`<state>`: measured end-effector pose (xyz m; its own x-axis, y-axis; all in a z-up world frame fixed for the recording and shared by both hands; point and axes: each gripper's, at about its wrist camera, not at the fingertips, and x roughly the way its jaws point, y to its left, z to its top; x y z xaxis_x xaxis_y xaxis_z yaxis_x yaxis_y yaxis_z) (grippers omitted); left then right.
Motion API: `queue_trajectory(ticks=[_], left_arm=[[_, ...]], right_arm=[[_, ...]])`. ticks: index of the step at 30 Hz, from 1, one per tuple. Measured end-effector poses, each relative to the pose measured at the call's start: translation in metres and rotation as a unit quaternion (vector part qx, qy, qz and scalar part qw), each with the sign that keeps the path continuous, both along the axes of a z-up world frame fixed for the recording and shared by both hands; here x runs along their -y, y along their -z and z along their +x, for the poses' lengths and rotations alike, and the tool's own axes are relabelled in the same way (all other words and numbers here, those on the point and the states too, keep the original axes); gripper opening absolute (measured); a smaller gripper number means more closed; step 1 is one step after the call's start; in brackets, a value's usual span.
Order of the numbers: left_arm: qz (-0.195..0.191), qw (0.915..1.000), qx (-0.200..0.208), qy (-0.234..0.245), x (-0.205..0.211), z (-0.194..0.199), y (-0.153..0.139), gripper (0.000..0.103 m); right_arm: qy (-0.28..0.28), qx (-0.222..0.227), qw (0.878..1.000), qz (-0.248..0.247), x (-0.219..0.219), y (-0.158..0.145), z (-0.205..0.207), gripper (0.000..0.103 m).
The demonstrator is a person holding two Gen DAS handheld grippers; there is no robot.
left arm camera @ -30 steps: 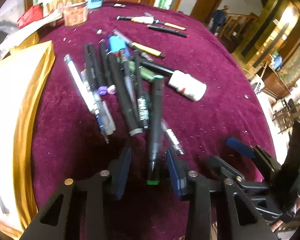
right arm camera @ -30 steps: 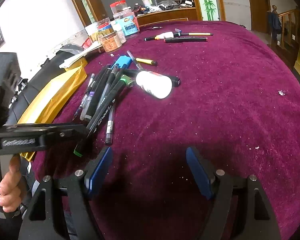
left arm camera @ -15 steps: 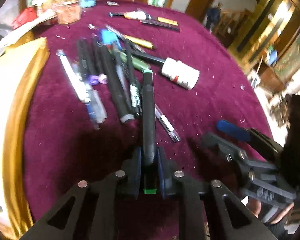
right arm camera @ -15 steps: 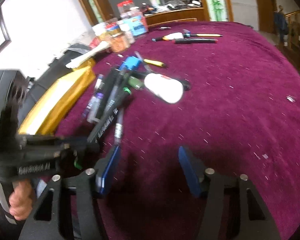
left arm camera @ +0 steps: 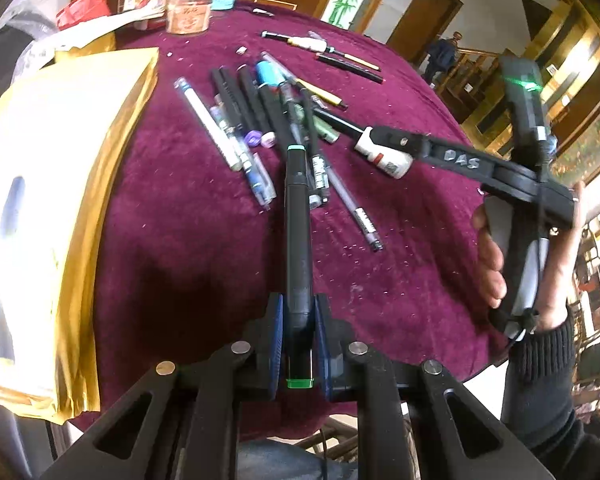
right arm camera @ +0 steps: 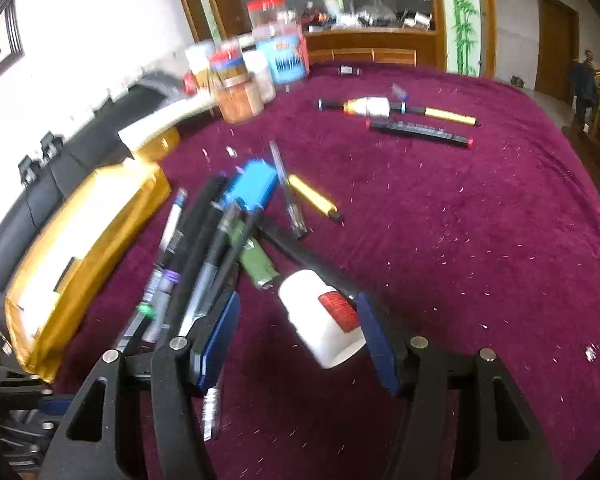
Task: Organize rigid objects
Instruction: 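Grasp a green-capped black marker with the left tool while the right tool grasps the white bottle, then carry marker and white bottle into the white box and release both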
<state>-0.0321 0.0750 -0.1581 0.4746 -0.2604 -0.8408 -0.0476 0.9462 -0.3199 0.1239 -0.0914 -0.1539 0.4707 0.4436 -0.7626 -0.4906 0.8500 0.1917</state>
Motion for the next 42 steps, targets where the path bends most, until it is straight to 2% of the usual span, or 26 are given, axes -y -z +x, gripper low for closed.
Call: queue_trajectory(ticks=[1,3,4,10,14,15,19,20,21,22,24,31,39,42], left_arm=[[-0.005,1.0000,-0.002,-0.002,-0.002,0.000,0.002,0.014],[-0.011,0.9999,-0.004,-0.002,-0.005,-0.001,0.004,0.014],[-0.012,0.9999,-0.006,-0.002,-0.006,0.000,0.006,0.014],[-0.014,0.9999,-0.002,-0.001,-0.005,-0.001,0.006,0.017],[-0.014,0.9999,0.002,0.006,-0.002,0.003,0.005,0.042],[-0.006,1.0000,0.002,0.006,0.000,0.005,0.004,0.042],[0.002,0.9999,-0.007,0.015,0.006,0.023,0.008,0.042],[0.001,0.9998,-0.012,0.015,0.006,0.027,0.011,0.039],[0.001,0.9998,-0.017,0.012,0.005,0.029,0.015,0.030],[0.003,0.9999,-0.015,0.008,0.004,0.029,0.015,0.029],[-0.018,0.9997,-0.017,0.008,0.002,0.028,0.016,0.019],[-0.008,1.0000,0.005,0.000,0.001,0.011,0.007,0.016],[-0.040,0.9990,0.017,-0.011,-0.011,-0.004,-0.001,0.016],[-0.049,0.9982,0.031,-0.016,-0.019,-0.014,-0.012,0.016]], right_arm=[[0.005,-0.005,1.000,-0.011,-0.002,0.006,0.003,0.060],[0.003,-0.006,1.000,-0.023,-0.002,0.012,-0.001,0.042],[0.002,-0.008,1.000,-0.020,-0.002,0.013,-0.006,0.037],[0.008,-0.017,1.000,-0.002,0.000,0.012,-0.049,0.036],[0.010,-0.014,1.000,0.016,0.000,0.013,-0.071,0.037],[0.009,-0.008,1.000,0.015,-0.001,0.013,-0.074,0.037],[0.010,0.003,1.000,0.023,-0.001,0.015,-0.075,0.037],[0.007,-0.003,0.999,0.031,0.000,0.018,-0.074,0.037],[0.006,-0.007,0.999,0.033,0.000,0.019,-0.073,0.036],[0.007,-0.005,0.999,0.033,0.000,0.018,-0.073,0.036],[0.006,-0.003,0.999,0.031,0.000,0.018,-0.074,0.036],[0.010,0.012,0.999,0.032,-0.001,0.016,-0.078,0.035],[0.017,0.035,0.999,0.038,0.001,0.011,-0.082,0.035],[0.020,0.030,0.997,0.070,0.004,0.005,-0.085,0.035]])
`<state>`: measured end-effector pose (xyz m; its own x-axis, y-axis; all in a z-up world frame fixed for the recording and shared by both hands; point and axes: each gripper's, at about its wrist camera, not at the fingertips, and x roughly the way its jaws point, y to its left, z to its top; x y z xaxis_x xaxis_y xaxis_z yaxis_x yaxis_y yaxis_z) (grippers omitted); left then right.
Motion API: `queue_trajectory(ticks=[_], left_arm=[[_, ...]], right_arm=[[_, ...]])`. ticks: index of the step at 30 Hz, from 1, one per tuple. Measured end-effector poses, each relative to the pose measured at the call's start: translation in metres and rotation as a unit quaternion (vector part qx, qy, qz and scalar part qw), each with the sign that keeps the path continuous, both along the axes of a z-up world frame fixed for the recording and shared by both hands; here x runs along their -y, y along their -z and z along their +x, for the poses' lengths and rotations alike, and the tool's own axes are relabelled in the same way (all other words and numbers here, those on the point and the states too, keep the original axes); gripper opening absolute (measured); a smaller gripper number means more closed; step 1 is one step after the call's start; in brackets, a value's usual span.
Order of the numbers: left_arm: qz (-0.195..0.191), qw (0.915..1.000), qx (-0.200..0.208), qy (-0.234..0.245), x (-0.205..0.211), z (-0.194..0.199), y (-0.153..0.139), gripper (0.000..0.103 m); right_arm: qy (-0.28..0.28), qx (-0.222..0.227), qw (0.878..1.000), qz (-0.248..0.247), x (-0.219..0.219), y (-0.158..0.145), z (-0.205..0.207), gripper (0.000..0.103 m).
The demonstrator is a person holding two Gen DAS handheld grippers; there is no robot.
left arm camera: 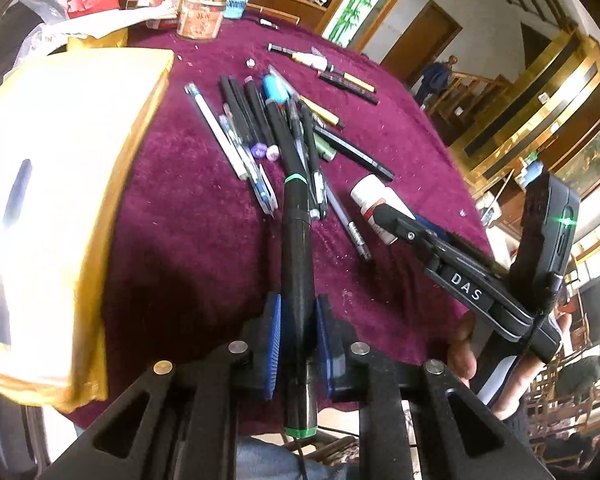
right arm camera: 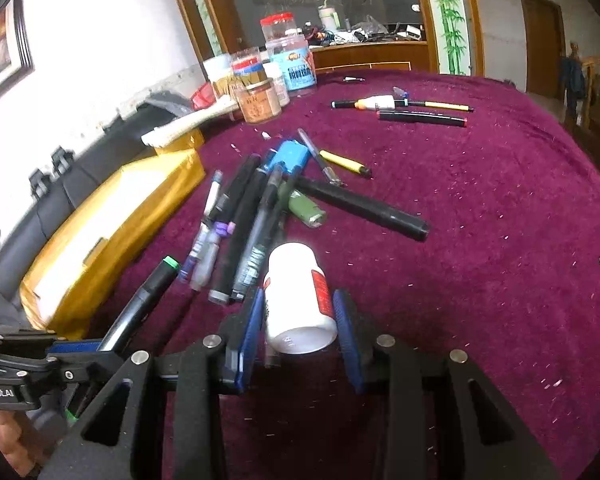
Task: Organize rigid objects
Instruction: 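Carry marker and white bottle into the white box and release both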
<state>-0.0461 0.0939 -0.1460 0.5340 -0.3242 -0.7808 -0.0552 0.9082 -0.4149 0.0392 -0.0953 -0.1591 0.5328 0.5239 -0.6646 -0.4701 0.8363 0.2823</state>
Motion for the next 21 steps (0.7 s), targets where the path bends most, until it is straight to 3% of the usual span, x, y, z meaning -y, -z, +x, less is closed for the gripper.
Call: queue_trajectory(ticks=[5,12,21], left_arm=[[-0.016,0.9994,0.022,-0.023,-0.026,-0.018,-0.022,0.016],[-0.022,0.9942,0.051,-0.092,-0.087,-0.048,-0.051,0.016],[-0.015,0.9815,0.030,-0.188,-0.175,-0.056,-0.036,0.016]], right_arm=[[-0.032,0.034,0.999,0.021,-0.027,-0.029,-0.023,0.035],[-0.114,0.043,0.992,0.035,-0.101,-0.060,-0.034,0.035],[-0.182,0.039,0.982,-0.015,-0.210,-0.055,-0.035,0.035]])
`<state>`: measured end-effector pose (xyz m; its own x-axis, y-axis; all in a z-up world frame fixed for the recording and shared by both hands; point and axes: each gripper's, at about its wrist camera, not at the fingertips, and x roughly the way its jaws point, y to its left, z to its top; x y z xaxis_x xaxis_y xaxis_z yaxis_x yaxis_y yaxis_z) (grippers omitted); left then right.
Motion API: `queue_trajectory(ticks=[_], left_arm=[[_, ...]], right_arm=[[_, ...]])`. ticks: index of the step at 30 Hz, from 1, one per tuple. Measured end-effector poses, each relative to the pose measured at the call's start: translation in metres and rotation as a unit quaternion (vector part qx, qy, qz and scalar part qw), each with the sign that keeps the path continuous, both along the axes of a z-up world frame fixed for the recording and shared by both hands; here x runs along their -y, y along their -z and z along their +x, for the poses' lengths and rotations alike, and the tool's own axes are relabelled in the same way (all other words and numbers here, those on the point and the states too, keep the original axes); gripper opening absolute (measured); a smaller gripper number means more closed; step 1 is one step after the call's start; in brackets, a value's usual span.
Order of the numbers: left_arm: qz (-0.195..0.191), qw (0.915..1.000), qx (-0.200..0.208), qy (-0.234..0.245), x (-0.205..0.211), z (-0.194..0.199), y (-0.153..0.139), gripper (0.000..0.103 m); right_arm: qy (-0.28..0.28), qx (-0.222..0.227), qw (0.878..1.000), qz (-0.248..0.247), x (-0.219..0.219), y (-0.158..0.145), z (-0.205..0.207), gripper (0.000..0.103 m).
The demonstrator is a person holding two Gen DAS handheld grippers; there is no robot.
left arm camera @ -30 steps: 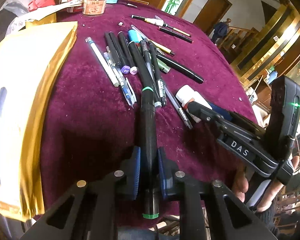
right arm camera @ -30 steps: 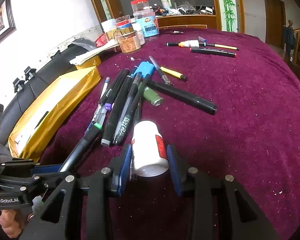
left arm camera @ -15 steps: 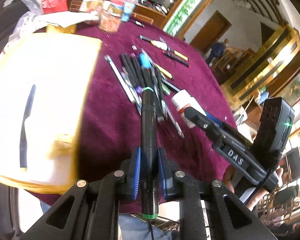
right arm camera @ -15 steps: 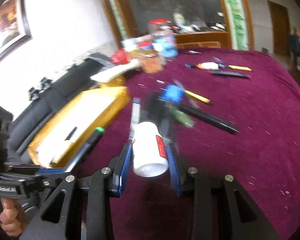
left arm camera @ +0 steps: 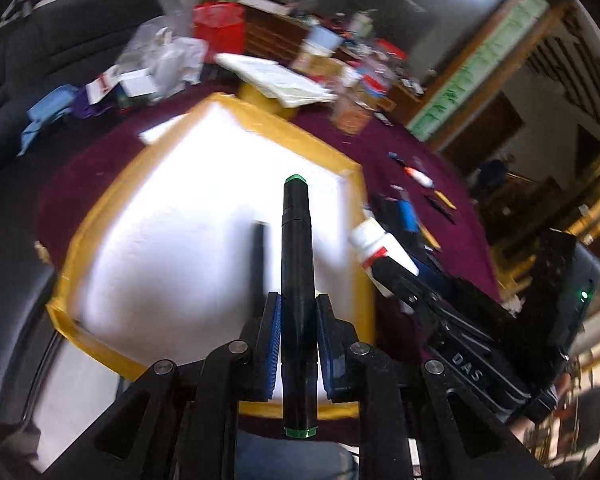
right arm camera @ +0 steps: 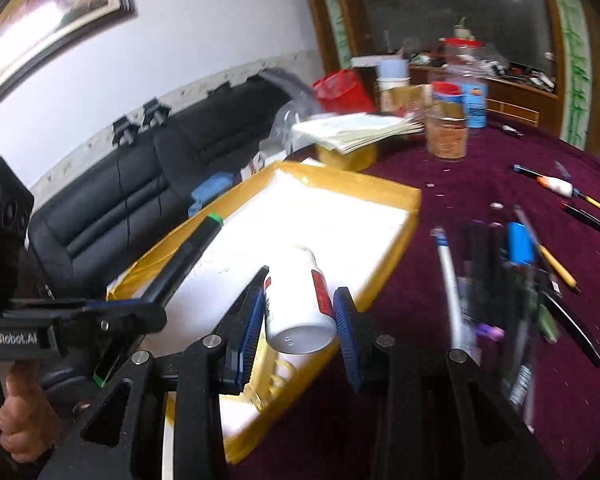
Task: Organize rigid objects
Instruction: 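Carry marker and white bottle into the white box and release both, then grasp a blue pen with the left tool while the right tool grasps a clear black-capped pen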
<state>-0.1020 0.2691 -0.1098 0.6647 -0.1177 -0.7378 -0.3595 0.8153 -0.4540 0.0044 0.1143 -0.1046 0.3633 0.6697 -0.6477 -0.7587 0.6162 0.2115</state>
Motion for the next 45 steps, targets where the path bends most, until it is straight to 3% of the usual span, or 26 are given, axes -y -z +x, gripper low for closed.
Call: queue_trajectory(ticks=[6,15,19,20,23,28,35,45], left_arm=[[-0.014,0.9995,-0.028,-0.001,-0.030,0.011,0.026,0.016],[0.005,0.9963,-0.083,0.019,-0.036,0.026,0.052,0.017],[0.000,0.9951,-0.094,0.029,-0.037,0.030,0.055,0.017],[0.000,0.9949,-0.096,0.031,-0.037,0.030,0.055,0.018],[0.004,0.9954,-0.090,0.032,-0.037,0.026,0.049,0.036],[-0.002,0.9987,-0.041,0.031,-0.026,0.006,0.023,0.053],[0.021,0.9968,0.009,0.077,0.032,-0.013,-0.014,0.056],[0.046,0.9911,0.015,0.124,0.120,-0.037,-0.025,0.059]], right_arm=[[0.002,0.002,0.999,-0.053,-0.042,0.019,0.008,0.035],[0.022,0.011,0.990,-0.139,-0.079,0.047,0.007,0.035],[0.034,0.007,0.989,-0.143,-0.079,0.048,0.001,0.036],[0.036,0.005,0.989,-0.142,-0.079,0.048,0.000,0.039],[0.038,-0.004,0.991,-0.128,-0.073,0.043,-0.003,0.045],[0.044,0.006,0.996,-0.077,-0.042,0.013,-0.022,0.059],[0.080,0.002,0.997,-0.021,0.040,-0.011,-0.054,0.070],[0.152,-0.065,0.986,0.009,0.147,0.004,-0.060,0.073]])
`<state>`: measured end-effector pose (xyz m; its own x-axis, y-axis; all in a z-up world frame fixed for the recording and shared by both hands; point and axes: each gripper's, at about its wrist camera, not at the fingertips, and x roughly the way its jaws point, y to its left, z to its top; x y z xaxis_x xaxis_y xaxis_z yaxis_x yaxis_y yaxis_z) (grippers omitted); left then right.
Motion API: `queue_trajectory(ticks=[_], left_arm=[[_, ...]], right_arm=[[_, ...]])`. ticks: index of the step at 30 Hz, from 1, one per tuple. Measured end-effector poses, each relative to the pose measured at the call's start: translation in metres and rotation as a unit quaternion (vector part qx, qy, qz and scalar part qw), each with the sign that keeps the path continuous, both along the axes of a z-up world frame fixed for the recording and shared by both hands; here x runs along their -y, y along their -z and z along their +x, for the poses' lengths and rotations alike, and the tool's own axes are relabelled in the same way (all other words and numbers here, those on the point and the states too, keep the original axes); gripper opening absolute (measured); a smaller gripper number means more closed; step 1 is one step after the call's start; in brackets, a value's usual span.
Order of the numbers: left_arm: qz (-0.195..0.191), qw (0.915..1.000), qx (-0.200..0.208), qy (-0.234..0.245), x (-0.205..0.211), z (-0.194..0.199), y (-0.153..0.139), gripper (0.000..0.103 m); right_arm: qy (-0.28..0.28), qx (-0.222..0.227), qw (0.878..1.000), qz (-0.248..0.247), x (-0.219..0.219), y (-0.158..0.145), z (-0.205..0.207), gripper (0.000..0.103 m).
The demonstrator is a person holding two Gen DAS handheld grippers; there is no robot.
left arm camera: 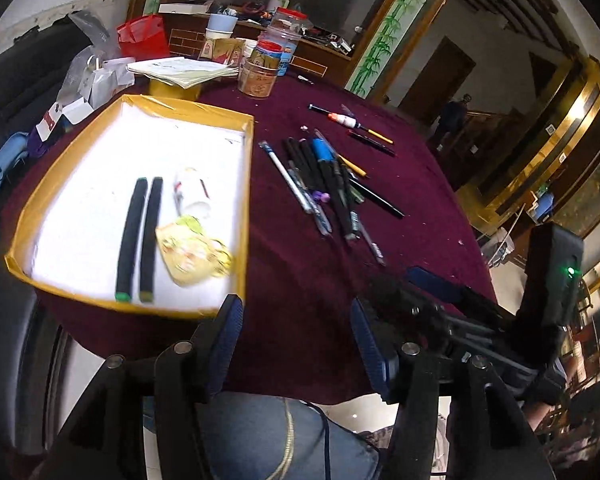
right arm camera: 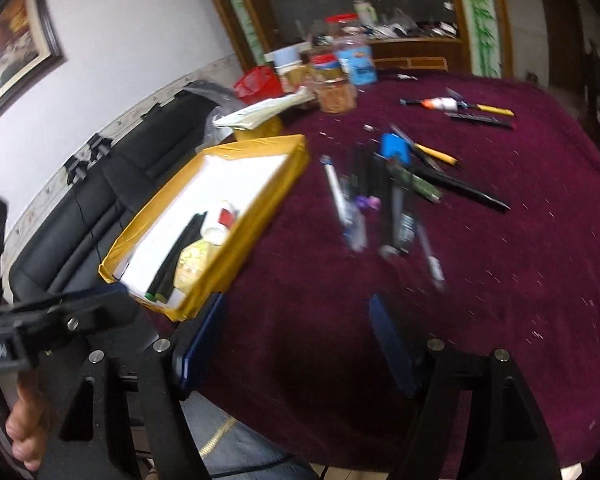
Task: Organize rigid objects
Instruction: 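Grasp a blue pen with the left tool while the right tool grasps a clear black-capped pen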
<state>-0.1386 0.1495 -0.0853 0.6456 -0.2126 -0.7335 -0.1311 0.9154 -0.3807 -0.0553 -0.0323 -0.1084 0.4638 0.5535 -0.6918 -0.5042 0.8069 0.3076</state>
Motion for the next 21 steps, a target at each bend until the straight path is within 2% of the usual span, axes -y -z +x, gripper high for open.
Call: queue_trajectory(ticks=[3,9,21], left_arm=[[-0.006,1.0000,-0.001,0.001,0.008,-0.005,-0.001,0.059],[0.004,0.9999,-0.006,0.011,0.015,-0.007,-0.005,0.059],[0.001,0.9986,-0.042,0.032,0.028,0.041,0.017,0.059]], right_arm=[[0.015,-0.009,1.000,-0.003,0.016,0.004,0.001,0.072],[0.036,-0.039,0.998,0.029,0.036,0.016,0.010,0.070],[0.039,-0.054,0.998,0.019,0.044,0.040,0.040,0.049]])
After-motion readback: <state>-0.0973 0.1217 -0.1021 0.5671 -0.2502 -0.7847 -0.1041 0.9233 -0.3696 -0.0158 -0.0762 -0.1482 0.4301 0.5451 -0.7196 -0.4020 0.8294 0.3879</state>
